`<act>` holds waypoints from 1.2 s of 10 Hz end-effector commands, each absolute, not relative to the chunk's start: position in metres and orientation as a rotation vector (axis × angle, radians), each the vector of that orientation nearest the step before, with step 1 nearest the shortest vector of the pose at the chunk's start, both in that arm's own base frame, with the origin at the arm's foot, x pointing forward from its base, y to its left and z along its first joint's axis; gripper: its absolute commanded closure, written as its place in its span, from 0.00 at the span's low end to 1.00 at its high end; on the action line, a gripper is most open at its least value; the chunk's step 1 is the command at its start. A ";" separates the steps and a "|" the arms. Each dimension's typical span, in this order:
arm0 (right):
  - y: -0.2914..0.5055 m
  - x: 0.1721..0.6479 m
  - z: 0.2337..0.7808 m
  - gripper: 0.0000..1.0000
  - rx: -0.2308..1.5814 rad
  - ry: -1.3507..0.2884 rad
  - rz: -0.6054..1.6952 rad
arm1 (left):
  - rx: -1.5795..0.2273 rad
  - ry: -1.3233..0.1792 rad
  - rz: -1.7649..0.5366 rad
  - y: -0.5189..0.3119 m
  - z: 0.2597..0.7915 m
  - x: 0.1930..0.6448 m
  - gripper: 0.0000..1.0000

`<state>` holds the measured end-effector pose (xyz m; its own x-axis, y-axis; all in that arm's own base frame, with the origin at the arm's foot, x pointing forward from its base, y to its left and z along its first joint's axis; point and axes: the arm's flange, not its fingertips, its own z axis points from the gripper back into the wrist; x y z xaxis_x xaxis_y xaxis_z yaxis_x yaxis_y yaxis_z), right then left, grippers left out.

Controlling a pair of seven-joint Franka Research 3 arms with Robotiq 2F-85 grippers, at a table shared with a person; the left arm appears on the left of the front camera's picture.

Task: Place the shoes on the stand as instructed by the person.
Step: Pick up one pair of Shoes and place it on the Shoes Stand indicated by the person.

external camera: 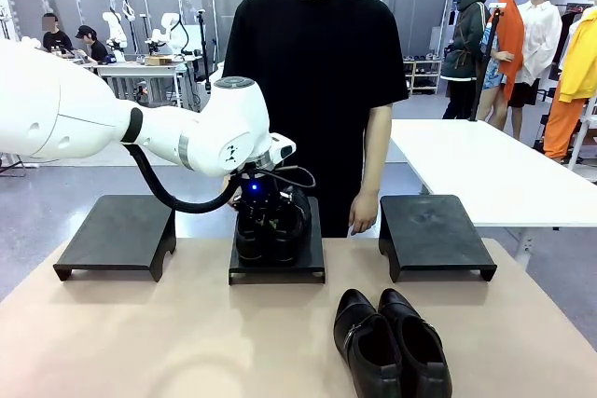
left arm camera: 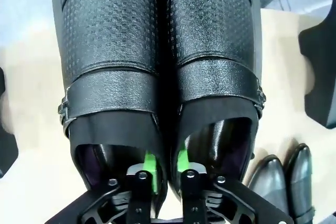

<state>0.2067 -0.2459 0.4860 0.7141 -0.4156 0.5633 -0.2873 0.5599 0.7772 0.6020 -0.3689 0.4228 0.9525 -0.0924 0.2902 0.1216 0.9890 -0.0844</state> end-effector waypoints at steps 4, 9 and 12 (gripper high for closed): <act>-0.247 0.206 0.486 0.00 1.004 -0.829 -0.070 | -0.106 -0.317 -0.084 -0.366 0.441 0.598 0.00; -0.247 0.206 0.486 0.00 1.004 -0.829 -0.070 | -0.120 -0.325 -0.101 -0.368 0.448 0.599 0.00; -0.247 0.206 0.486 0.00 1.004 -0.829 -0.070 | -0.120 -0.325 -0.101 -0.368 0.448 0.599 0.00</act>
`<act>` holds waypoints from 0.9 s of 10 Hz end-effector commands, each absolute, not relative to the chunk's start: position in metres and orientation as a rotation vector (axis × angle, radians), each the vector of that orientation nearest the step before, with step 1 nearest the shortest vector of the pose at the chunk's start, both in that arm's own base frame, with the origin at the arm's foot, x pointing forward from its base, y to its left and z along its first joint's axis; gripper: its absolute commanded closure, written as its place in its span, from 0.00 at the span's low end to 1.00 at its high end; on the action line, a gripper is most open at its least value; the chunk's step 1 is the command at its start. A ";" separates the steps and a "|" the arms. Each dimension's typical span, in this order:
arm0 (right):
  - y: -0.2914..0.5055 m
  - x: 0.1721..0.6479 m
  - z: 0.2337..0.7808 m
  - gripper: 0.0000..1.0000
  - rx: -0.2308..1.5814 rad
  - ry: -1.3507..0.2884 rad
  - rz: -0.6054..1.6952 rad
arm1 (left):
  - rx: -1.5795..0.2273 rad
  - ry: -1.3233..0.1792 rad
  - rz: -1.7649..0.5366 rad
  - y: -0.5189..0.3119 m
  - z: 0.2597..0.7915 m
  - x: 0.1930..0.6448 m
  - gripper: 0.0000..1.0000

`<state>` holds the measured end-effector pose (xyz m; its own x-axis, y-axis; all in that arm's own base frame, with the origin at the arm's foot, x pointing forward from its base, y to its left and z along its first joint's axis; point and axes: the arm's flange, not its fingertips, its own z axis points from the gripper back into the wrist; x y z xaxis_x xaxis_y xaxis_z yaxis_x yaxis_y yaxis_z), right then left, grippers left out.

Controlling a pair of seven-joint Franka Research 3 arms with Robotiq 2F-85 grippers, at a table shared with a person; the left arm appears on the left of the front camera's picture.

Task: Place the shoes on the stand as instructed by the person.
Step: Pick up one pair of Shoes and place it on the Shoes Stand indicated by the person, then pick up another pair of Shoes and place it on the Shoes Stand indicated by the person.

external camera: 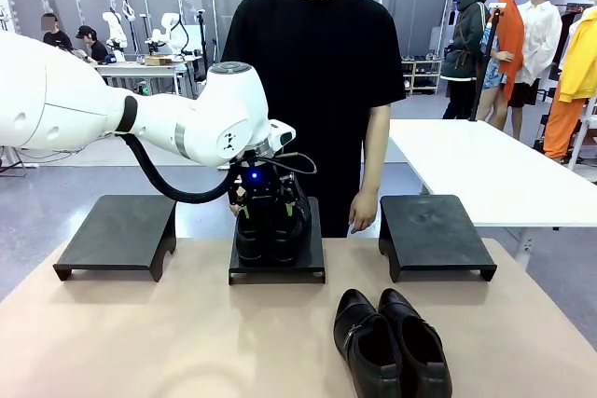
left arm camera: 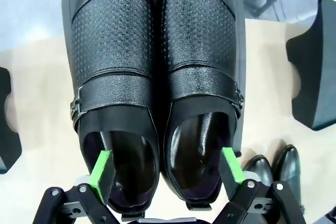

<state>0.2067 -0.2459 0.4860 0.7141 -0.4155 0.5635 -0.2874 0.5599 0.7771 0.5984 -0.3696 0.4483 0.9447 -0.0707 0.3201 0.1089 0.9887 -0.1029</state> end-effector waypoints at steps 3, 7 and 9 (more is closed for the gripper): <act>-0.247 0.206 0.486 0.00 1.004 -0.829 -0.070 | -0.120 -0.325 -0.101 -0.368 0.448 0.599 0.00; -0.247 0.206 0.486 0.00 1.004 -0.829 -0.070 | -0.120 -0.325 -0.101 -0.368 0.448 0.599 0.00; -0.247 0.206 0.486 0.00 1.004 -0.829 -0.070 | -0.120 -0.325 -0.101 -0.368 0.448 0.599 0.00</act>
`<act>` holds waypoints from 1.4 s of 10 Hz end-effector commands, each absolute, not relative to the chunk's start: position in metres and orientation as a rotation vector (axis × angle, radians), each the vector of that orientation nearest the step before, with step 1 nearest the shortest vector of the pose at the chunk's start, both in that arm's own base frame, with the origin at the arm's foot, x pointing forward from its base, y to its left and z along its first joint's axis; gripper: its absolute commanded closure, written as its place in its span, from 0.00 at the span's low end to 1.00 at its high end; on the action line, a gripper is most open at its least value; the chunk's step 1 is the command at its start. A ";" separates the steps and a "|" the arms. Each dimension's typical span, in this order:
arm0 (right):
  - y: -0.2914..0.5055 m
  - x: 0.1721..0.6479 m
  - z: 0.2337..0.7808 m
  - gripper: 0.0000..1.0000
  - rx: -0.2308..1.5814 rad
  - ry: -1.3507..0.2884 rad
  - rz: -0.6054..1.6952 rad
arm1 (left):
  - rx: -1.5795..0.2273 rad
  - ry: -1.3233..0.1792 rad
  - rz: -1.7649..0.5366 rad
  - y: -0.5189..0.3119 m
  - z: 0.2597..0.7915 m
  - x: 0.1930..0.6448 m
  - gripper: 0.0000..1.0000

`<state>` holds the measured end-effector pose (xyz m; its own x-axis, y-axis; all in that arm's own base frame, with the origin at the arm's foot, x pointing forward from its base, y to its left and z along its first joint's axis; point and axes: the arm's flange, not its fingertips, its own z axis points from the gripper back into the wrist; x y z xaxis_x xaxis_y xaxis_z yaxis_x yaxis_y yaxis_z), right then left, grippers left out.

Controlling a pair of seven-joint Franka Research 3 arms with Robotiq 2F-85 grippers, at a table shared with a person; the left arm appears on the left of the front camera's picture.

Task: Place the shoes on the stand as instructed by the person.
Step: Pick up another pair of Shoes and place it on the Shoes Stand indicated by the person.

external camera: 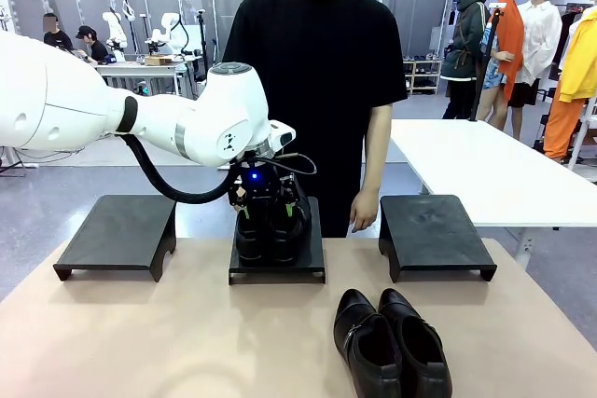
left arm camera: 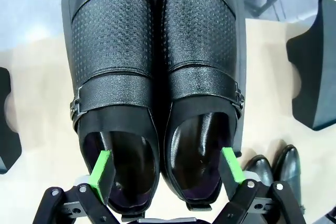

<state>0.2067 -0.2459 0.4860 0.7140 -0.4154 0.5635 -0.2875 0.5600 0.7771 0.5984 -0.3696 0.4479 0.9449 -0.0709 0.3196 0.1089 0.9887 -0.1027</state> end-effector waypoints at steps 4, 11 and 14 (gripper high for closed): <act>-0.247 0.206 0.486 0.00 1.004 -0.829 -0.070 | -0.258 -0.168 -0.192 -0.311 0.503 0.560 0.00; -0.247 0.206 0.486 0.00 1.004 -0.829 -0.070 | -0.753 -0.229 -0.389 -0.070 0.528 0.449 0.00; -0.247 0.206 0.486 0.00 1.004 -0.829 -0.070 | -1.044 -0.349 -0.388 0.053 0.501 0.397 0.00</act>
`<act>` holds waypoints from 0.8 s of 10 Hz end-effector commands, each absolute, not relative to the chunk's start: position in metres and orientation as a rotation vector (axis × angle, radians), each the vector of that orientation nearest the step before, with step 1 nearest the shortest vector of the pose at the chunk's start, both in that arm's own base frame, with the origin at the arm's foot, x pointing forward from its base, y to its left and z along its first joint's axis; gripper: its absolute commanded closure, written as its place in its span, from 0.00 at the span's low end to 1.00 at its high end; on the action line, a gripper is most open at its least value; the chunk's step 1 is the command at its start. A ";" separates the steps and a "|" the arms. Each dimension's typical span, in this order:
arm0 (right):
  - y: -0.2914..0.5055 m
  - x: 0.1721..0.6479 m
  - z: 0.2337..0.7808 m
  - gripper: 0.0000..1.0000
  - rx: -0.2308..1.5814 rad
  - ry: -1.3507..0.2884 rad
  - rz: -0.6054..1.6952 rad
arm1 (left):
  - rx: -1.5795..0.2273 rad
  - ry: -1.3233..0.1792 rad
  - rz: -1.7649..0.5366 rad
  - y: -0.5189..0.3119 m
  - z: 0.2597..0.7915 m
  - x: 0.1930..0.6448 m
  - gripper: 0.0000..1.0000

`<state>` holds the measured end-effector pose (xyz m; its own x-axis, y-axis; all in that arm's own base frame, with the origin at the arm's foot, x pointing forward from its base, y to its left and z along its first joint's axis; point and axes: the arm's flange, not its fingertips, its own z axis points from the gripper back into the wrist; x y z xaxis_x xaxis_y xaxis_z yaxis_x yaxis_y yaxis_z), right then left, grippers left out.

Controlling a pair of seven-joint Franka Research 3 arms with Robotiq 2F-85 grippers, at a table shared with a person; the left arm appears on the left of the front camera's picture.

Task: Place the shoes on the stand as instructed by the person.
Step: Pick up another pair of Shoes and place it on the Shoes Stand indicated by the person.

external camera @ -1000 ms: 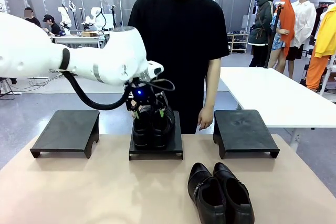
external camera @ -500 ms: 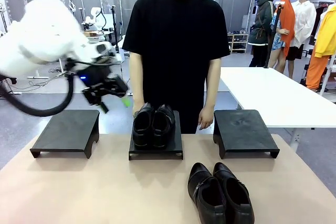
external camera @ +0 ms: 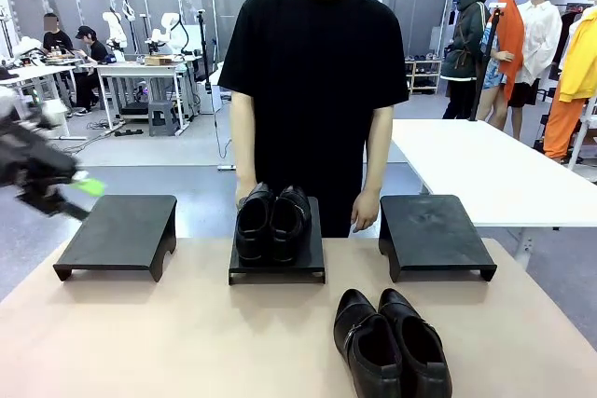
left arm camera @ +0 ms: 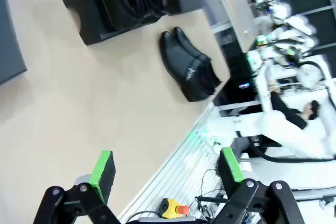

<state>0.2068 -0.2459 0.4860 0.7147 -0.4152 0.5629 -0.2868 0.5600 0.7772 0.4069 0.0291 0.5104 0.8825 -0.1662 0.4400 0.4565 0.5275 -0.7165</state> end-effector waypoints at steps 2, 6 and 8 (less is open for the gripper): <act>-0.247 0.206 0.486 0.00 1.004 -0.829 -0.070 | -1.191 -0.432 -0.367 0.118 0.469 0.362 0.00; -0.247 0.206 0.486 0.00 1.004 -0.829 -0.070 | -1.377 -0.572 -0.290 0.186 0.403 0.297 0.00; -0.247 0.206 0.486 0.00 1.004 -0.829 -0.070 | -1.387 -0.593 -0.302 0.194 0.394 0.287 0.00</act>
<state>0.2068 -0.2458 0.4860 0.7148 -0.4151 0.5628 -0.2868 0.5600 0.7773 0.2812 0.1915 0.3914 0.8336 0.1402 0.5343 0.5048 0.1993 -0.8399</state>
